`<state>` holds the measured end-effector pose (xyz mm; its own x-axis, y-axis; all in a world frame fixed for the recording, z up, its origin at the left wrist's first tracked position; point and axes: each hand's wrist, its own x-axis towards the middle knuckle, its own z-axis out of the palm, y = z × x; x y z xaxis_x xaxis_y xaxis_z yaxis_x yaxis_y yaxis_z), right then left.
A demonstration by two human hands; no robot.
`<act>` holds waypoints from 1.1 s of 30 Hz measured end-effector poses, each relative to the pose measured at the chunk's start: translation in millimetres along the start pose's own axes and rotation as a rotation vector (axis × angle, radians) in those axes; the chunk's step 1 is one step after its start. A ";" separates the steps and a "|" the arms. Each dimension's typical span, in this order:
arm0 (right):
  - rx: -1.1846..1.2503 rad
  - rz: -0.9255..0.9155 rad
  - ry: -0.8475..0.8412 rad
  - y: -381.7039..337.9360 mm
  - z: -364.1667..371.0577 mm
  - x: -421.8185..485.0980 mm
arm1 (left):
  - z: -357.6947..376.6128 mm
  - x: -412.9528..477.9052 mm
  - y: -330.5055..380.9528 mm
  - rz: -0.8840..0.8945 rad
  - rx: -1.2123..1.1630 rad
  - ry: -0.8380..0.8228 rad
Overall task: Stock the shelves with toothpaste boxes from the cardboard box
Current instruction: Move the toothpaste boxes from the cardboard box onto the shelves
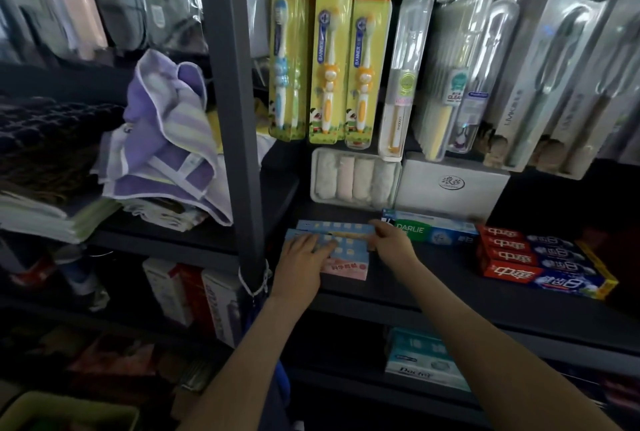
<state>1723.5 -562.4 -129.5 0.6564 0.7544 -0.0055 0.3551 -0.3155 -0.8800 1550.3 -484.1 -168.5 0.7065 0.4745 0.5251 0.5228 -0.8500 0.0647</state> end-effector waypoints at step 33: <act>0.083 -0.072 -0.106 8.0 15.4 2.6 | -8.0 -0.2 -6.6 -0.102 0.067 -0.234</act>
<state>1717.8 -554.1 -143.9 0.5559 0.8312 0.0130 0.3398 -0.2129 -0.9161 1542.9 -480.4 -162.3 0.7357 0.6033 0.3078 0.6216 -0.7820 0.0469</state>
